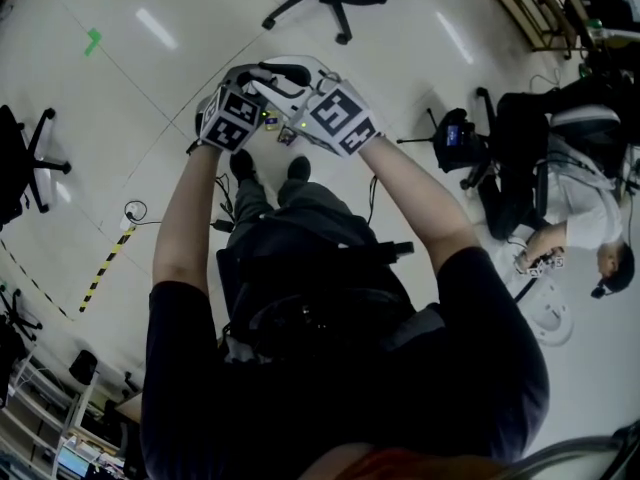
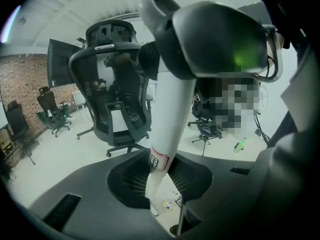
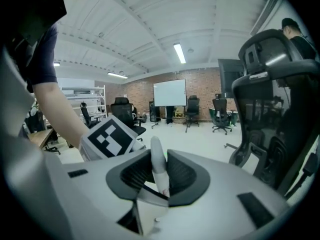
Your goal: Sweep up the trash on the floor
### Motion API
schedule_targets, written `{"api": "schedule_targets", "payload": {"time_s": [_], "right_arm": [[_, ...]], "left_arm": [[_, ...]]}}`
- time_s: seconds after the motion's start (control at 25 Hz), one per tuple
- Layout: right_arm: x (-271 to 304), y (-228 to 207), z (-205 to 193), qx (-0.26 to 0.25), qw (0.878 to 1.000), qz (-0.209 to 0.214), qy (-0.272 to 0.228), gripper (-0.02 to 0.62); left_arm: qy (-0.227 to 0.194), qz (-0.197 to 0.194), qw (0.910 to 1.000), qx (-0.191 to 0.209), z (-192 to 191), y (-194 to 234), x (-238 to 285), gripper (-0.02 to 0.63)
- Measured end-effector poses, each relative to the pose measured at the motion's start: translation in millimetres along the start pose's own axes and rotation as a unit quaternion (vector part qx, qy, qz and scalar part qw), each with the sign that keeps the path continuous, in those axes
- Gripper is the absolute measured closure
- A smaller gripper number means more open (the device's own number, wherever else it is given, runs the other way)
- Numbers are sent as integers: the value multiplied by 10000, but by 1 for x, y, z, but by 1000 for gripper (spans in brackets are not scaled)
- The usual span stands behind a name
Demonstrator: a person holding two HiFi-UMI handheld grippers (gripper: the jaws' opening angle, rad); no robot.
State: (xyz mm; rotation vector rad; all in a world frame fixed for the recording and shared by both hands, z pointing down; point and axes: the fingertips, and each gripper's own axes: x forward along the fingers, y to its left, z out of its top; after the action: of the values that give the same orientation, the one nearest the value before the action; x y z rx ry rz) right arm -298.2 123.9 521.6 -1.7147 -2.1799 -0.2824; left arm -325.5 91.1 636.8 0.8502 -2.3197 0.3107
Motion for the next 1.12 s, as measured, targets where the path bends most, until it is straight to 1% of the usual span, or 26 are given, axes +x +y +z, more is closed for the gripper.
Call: {"api": "schedule_targets", "payload": {"time_s": [0.12,0.24,0.32,0.48,0.56,0.8,0.92,1.12], "right_arm": [[-11,5,-11,51,9999,-79,115,485],[-23,5,-24,282,9991,-271,153,484],[-33,2,-32,405,9982,-396,174,484],[-48,-3,-41,484,9971,-529,254,485],[-53,-6,-42,473,9970,-548,261,485],[-78,-13,-55,574,9958,-696,173,485],[-94,-13,-60,635,9952,-742,108,485],[-122,-17,-65,681,9940,-858,-43,485]], "left_arm": [[105,-217,9997,50,-2,-16,6,509],[289,-541,9979,193,-5,-35,16,509],[343,-690,9969,154,-6,-45,23,508],[336,-806,9961,-159,-1,-60,30,503],[376,-826,9956,-233,1,-64,33,502],[530,-985,9937,-63,8,-85,47,500],[532,-1058,9929,-82,13,-102,51,500],[506,-1264,9907,17,29,-129,58,500]]}}
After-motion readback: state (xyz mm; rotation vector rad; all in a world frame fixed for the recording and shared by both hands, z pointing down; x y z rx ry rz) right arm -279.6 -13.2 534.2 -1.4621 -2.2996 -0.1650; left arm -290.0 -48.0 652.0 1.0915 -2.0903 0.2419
